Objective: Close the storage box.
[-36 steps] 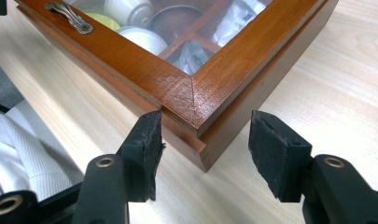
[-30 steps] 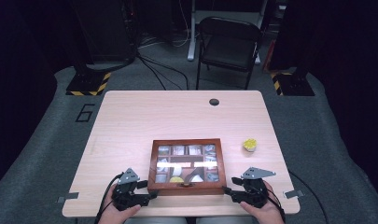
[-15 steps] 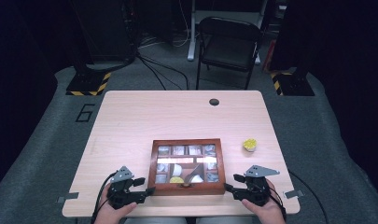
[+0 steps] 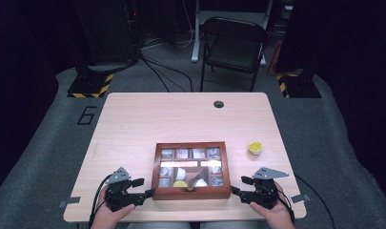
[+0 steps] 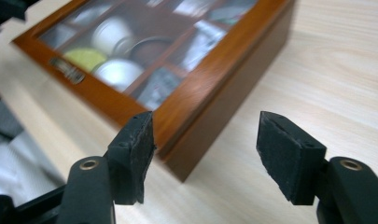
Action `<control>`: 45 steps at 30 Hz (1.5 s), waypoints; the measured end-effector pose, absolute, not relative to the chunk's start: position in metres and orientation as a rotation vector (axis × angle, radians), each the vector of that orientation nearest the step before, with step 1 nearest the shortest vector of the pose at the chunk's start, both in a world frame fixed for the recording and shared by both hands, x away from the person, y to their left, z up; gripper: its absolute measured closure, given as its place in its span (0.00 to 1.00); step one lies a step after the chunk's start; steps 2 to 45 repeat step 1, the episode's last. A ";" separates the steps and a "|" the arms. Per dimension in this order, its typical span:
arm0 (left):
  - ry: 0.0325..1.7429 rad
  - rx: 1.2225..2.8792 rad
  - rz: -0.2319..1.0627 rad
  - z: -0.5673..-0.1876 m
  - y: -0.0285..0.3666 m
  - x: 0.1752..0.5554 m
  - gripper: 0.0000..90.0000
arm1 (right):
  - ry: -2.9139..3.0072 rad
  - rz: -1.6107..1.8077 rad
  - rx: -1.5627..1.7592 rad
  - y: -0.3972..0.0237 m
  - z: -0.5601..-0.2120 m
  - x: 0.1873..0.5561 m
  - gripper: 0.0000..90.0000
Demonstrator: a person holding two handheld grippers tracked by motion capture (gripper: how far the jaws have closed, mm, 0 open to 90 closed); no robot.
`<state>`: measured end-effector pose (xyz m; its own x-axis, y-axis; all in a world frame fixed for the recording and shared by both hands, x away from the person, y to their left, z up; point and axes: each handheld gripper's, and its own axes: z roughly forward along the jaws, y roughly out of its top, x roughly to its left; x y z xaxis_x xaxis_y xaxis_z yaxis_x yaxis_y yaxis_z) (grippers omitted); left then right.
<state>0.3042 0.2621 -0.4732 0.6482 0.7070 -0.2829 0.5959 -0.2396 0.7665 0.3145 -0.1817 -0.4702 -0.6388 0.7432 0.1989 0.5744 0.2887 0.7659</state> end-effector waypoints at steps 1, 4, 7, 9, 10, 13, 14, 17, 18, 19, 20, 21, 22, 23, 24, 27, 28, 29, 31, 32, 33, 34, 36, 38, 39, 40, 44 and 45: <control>1.023 1.936 0.150 -0.473 0.262 0.304 0.35 | 2.358 1.272 1.224 -0.182 -0.470 0.315 0.40; 1.023 1.936 0.150 -0.473 0.262 0.304 0.35 | 2.358 1.272 1.224 -0.182 -0.470 0.315 0.40; 1.023 1.936 0.150 -0.473 0.262 0.304 0.35 | 2.358 1.272 1.224 -0.182 -0.470 0.315 0.40; 1.023 1.936 0.150 -0.473 0.262 0.304 0.35 | 2.358 1.272 1.224 -0.182 -0.470 0.315 0.40; 1.023 1.936 0.150 -0.473 0.262 0.304 0.35 | 2.358 1.272 1.224 -0.182 -0.470 0.315 0.40; 1.023 1.936 0.150 -0.473 0.262 0.304 0.35 | 2.358 1.272 1.224 -0.182 -0.470 0.315 0.40; 1.023 1.936 0.150 -0.473 0.262 0.304 0.35 | 2.358 1.272 1.224 -0.182 -0.470 0.315 0.40; 1.023 1.936 0.150 -0.473 0.262 0.304 0.35 | 2.358 1.272 1.224 -0.182 -0.470 0.315 0.40; 1.023 1.936 0.150 -0.473 0.262 0.304 0.35 | 2.358 1.272 1.224 -0.182 -0.470 0.315 0.40; 1.023 1.936 0.150 -0.473 0.262 0.304 0.35 | 2.358 1.272 1.224 -0.182 -0.470 0.315 0.40; 1.023 1.936 0.150 -0.473 0.262 0.304 0.35 | 2.358 1.272 1.224 -0.182 -0.470 0.315 0.40; 1.023 1.936 0.150 -0.473 0.262 0.304 0.35 | 2.358 1.272 1.224 -0.182 -0.470 0.315 0.40; 1.023 1.936 0.150 -0.473 0.262 0.304 0.35 | 2.358 1.272 1.224 -0.182 -0.470 0.315 0.40; 1.023 1.936 0.150 -0.473 0.262 0.304 0.35 | 2.358 1.272 1.224 -0.182 -0.470 0.315 0.40; 1.023 1.936 0.150 -0.473 0.262 0.304 0.35 | 2.358 1.272 1.224 -0.182 -0.470 0.315 0.40; 1.023 1.936 0.150 -0.473 0.262 0.304 0.35 | 2.358 1.272 1.224 -0.182 -0.470 0.315 0.40; 1.023 1.936 0.150 -0.473 0.262 0.304 0.35 | 2.358 1.272 1.224 -0.182 -0.470 0.315 0.40; 1.023 1.936 0.150 -0.473 0.262 0.304 0.35 | 2.358 1.272 1.224 -0.182 -0.470 0.315 0.40; 1.023 1.936 0.150 -0.473 0.262 0.304 0.35 | 2.358 1.272 1.224 -0.182 -0.470 0.315 0.40; 1.023 1.936 0.150 -0.473 0.262 0.304 0.35 | 2.358 1.272 1.224 -0.182 -0.470 0.315 0.40; 1.023 1.936 0.150 -0.473 0.262 0.304 0.35 | 2.358 1.272 1.224 -0.182 -0.470 0.315 0.40; 1.023 1.936 0.150 -0.473 0.262 0.304 0.35 | 2.358 1.272 1.224 -0.182 -0.470 0.315 0.40; 1.023 1.936 0.150 -0.473 0.262 0.304 0.35 | 2.358 1.272 1.224 -0.182 -0.470 0.315 0.40; 1.023 1.936 0.150 -0.473 0.262 0.304 0.35 | 2.358 1.272 1.224 -0.182 -0.470 0.315 0.40; 1.023 1.936 0.150 -0.473 0.262 0.304 0.35 | 2.358 1.272 1.224 -0.182 -0.470 0.315 0.40; 1.023 1.936 0.150 -0.473 0.262 0.304 0.35 | 2.358 1.272 1.224 -0.182 -0.470 0.315 0.40; 1.023 1.936 0.150 -0.473 0.262 0.304 0.35 | 2.358 1.272 1.224 -0.182 -0.470 0.315 0.40; 1.023 1.936 0.150 -0.473 0.262 0.304 0.35 | 2.358 1.272 1.224 -0.182 -0.470 0.315 0.40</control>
